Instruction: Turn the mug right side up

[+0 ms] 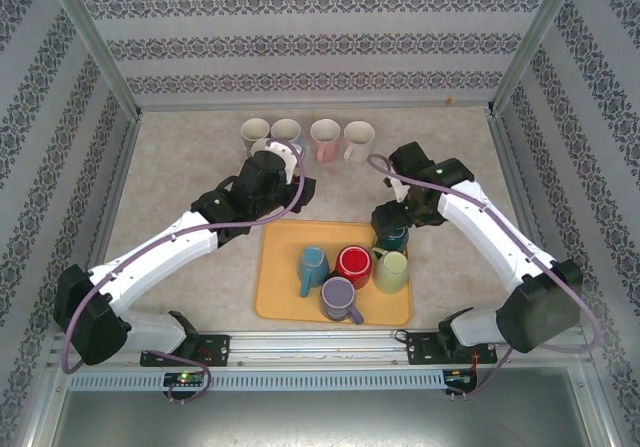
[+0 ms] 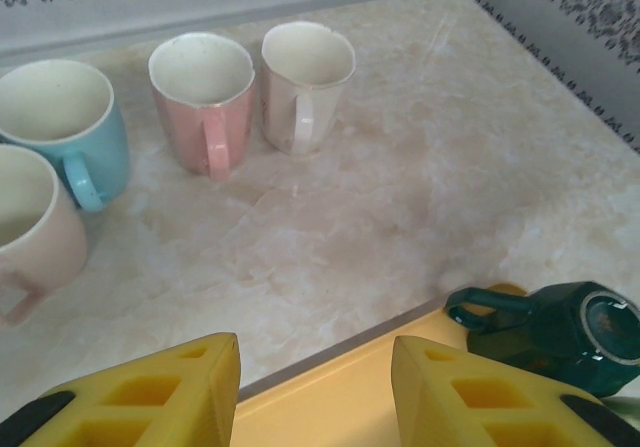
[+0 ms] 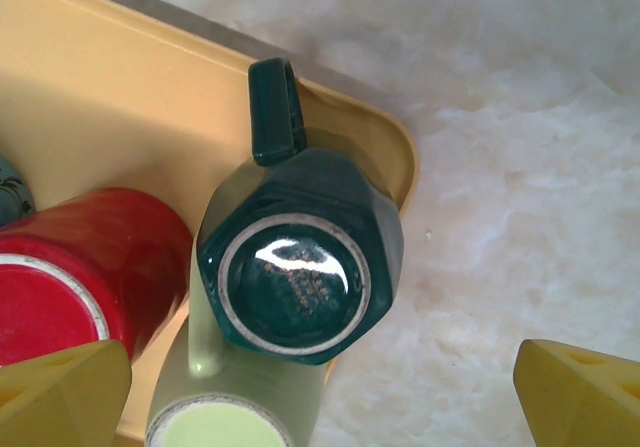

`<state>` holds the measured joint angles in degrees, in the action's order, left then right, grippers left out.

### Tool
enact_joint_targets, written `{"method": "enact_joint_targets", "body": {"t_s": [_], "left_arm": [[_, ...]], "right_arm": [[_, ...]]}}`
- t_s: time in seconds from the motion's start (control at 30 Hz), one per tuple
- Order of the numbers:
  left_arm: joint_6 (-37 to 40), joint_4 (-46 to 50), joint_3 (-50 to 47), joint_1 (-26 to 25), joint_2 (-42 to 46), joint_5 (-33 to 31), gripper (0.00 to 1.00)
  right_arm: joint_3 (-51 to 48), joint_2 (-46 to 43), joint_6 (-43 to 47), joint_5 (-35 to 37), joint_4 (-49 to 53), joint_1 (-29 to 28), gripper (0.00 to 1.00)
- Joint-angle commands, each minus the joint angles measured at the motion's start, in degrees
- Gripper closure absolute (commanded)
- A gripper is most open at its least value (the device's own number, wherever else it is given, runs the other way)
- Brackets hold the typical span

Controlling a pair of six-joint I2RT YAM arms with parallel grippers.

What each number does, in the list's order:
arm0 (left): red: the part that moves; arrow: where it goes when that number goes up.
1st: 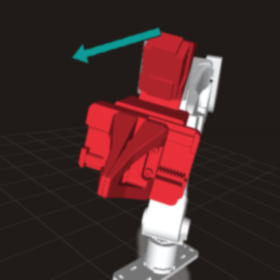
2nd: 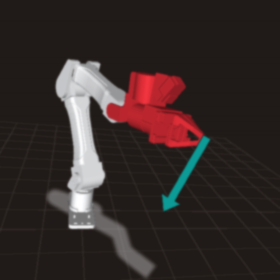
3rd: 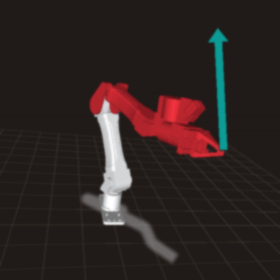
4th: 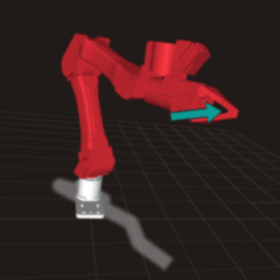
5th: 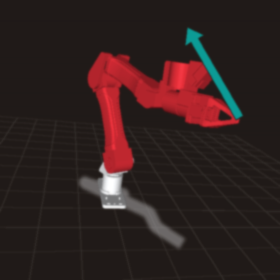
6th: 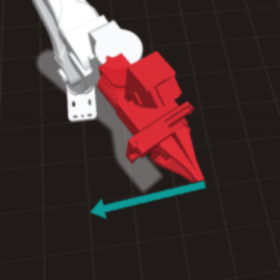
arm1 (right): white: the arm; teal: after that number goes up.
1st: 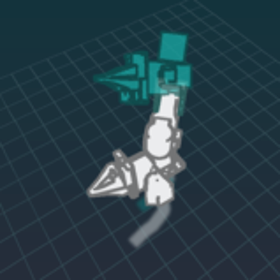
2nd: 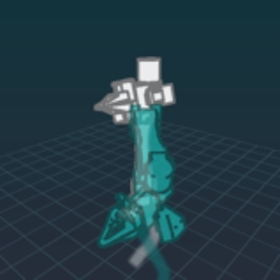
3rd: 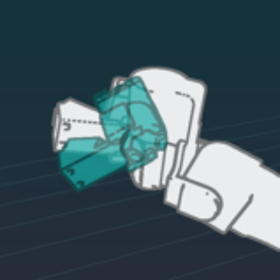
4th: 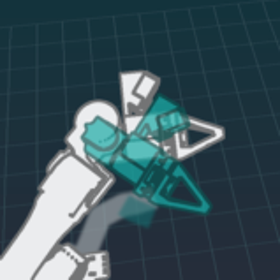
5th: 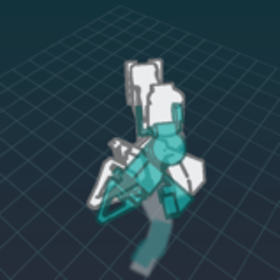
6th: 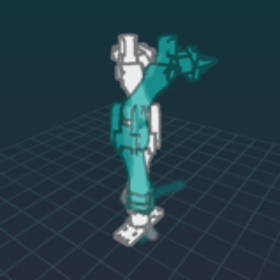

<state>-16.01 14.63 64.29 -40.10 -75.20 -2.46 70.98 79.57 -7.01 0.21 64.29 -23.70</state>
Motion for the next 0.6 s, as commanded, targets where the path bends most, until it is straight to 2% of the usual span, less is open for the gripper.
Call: {"method": "enact_joint_targets", "body": {"t_s": [0.0,0.57], "left_arm": [[0.69,-4.02,-0.67,0.59,2.31,1.64,0.55],[0.67,-5.11,-1.78,0.55,4.36,0.11,0.53]], "right_arm": [[1.11,2.19,3.32,-1.01,0.9,0.83,0.02],[-4.73,6.85,0.59,-6.62,-5.05,2.63,0.02]]}}
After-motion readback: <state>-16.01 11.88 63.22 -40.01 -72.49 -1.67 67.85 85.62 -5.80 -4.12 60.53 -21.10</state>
